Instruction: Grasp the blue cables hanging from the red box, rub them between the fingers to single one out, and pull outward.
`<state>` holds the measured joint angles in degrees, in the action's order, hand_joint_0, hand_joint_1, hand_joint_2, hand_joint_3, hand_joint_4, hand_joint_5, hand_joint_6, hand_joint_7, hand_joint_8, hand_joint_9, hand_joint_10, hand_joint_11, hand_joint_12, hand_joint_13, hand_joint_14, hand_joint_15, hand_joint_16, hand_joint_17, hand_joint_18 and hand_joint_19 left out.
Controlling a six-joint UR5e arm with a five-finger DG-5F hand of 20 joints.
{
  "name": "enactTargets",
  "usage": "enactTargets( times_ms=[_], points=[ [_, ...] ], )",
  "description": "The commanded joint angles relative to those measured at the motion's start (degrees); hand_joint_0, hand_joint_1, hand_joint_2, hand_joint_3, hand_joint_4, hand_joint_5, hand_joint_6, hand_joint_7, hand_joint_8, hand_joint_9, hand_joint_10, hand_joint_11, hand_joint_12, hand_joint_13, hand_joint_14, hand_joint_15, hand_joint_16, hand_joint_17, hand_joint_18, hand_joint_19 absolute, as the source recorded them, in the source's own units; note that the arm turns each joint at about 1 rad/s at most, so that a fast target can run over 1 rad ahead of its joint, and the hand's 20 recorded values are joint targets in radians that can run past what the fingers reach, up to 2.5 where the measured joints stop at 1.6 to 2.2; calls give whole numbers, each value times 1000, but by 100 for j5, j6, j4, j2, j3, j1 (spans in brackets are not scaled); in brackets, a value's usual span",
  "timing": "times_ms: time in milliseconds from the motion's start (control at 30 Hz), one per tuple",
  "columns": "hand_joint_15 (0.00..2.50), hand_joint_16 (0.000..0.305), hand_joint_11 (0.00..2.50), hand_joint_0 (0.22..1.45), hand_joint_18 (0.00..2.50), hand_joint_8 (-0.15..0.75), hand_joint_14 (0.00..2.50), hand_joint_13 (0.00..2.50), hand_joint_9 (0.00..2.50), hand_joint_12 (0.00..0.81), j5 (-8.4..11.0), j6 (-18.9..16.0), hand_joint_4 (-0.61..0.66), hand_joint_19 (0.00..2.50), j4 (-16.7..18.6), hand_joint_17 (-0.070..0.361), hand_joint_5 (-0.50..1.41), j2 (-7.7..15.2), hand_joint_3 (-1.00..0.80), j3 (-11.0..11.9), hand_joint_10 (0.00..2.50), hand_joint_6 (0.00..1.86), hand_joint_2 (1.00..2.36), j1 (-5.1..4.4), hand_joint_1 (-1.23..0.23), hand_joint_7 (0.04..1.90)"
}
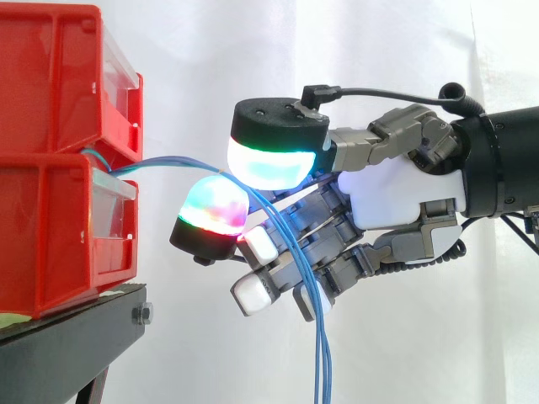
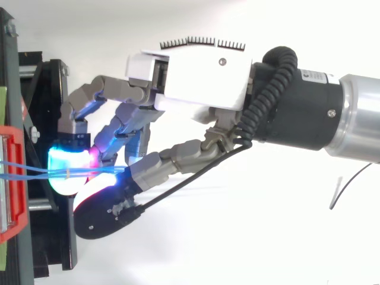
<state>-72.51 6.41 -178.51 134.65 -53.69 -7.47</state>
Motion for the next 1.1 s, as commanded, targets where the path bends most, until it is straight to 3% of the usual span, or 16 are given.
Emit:
enactTargets(
  times_ms=[0, 167, 300, 567, 700, 833, 933, 1067],
  points=[
    [552, 58, 807, 555, 972, 363, 18, 914, 965, 414, 0, 0, 253, 670, 0, 130, -183, 0, -500, 7, 13, 873, 1000, 0, -764, 926],
    [557, 57, 799, 577, 979, 364, 17, 932, 989, 413, 0, 0, 248, 683, 0, 129, -170, 0, -500, -1, 15, 867, 1000, 0, -692, 967],
    [567, 57, 806, 593, 986, 364, 17, 950, 1032, 414, 0, 0, 230, 684, 0, 129, -164, -9, -380, -1, 15, 882, 1010, 0, -650, 1010],
    [565, 58, 810, 597, 996, 370, 17, 954, 1025, 417, 0, 0, 210, 684, 0, 131, -164, 0, -250, -1, 15, 898, 1016, 0, -689, 1033],
    [564, 57, 826, 641, 993, 361, 19, 937, 979, 412, 0, 0, 161, 667, 0, 129, -178, 0, -315, 7, 14, 908, 1014, 0, -815, 979],
    [564, 56, 819, 680, 991, 350, 17, 923, 951, 407, 0, 0, 198, 648, 0, 127, -186, 0, -465, 7, 14, 908, 1002, 0, -894, 959],
    [565, 56, 820, 677, 986, 346, 17, 924, 950, 404, 0, 0, 226, 648, 0, 126, -184, 0, -500, 7, 14, 906, 1000, 0, -890, 936],
    [579, 56, 826, 582, 986, 351, 18, 928, 962, 404, 0, 0, 248, 662, 0, 127, -182, 0, -500, 7, 15, 897, 1000, 0, -828, 944]
  ],
)
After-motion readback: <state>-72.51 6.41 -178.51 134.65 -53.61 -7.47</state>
